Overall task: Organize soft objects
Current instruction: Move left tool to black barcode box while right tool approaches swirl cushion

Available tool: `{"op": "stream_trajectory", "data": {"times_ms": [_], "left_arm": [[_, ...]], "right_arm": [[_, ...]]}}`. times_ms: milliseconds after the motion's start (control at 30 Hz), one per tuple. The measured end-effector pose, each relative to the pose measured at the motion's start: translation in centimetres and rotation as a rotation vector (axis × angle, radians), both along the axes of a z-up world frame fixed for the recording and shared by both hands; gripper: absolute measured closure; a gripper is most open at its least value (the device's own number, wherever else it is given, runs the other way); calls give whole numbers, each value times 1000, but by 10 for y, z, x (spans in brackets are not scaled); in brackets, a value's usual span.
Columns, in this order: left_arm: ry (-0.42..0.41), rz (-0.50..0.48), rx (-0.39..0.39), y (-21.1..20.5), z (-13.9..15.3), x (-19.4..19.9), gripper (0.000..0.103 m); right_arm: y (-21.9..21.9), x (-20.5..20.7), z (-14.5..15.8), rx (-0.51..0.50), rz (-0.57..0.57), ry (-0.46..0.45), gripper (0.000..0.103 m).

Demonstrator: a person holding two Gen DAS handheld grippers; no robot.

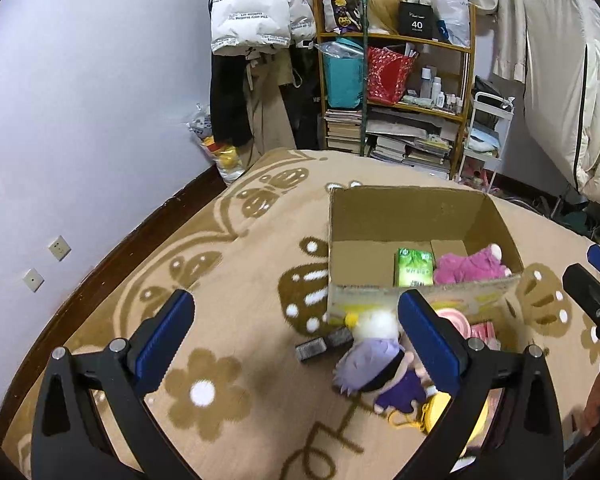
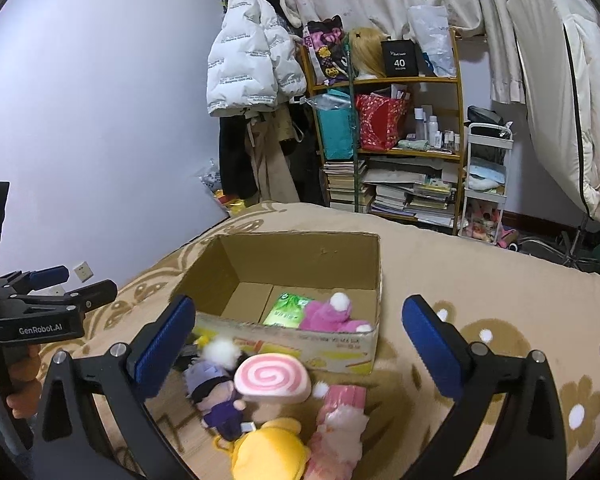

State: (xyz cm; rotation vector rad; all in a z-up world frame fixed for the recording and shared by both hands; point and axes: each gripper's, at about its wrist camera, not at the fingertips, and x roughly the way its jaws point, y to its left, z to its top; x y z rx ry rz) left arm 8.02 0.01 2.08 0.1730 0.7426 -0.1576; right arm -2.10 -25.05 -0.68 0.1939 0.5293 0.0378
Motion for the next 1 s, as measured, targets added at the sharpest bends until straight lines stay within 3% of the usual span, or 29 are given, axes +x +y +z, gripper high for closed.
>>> {"op": "stream_trajectory", "data": {"times_ms": [367, 1000], "left_arm": [[48, -2, -1, 4, -7, -3, 2], [232, 11, -18, -3, -68, 49, 2]], "right_arm": [[15, -11, -13, -23, 15, 29, 0], [23, 36, -61, -6, 48, 132, 0]]}}
